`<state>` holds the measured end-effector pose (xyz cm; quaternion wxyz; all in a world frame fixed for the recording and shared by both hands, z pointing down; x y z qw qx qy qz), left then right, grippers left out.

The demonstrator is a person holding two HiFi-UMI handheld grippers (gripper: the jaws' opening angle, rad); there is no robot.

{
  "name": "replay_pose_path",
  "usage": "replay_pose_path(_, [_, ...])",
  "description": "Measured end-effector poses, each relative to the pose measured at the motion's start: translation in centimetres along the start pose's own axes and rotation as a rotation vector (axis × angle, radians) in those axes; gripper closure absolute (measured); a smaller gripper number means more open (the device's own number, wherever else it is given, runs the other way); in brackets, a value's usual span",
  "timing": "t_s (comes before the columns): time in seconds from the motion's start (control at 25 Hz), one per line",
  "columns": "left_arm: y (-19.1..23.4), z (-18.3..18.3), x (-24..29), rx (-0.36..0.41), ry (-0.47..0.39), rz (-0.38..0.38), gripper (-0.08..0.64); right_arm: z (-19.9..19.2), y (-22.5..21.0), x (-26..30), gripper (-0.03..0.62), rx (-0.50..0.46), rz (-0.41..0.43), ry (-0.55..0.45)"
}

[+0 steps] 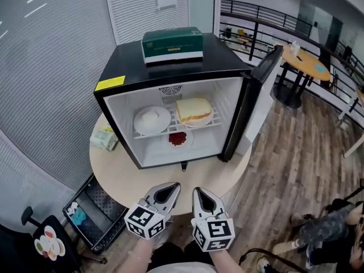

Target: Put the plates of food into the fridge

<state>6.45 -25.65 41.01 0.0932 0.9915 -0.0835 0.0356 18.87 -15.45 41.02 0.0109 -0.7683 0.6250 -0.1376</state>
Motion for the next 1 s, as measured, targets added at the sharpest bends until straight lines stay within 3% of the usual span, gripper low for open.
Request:
replay_pose_path(0.4, [-3.7, -2.0, 1.2, 0.002, 0.013, -0.039, 0.555, 0.4, -3.1, -3.0, 0.584, -0.028, 0.006, -0.018])
replay_pose_path(0.68, [-3.9, -2.1, 1.5, 0.020, 0.008, -0.022, 0.555, 0.0, -3.7, -2.7, 0.584, 0.004, 0.064, 0.001])
replay_pose_path(1.0, [-3.8, -2.5, 0.3, 0.013, 0.019, 0.018, 0.555, -0.4, -3.4, -2.4, 0.584, -0.002, 0.066, 0.019])
Point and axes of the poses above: the fingertips, and each gripper's own axes: x forward along the fingers, y to its left, z out of its top, the point moved 9 cm from there along -x, backward along the fingers, and after that the axes turned 8 degrees about -z, right-handed, at the moved point
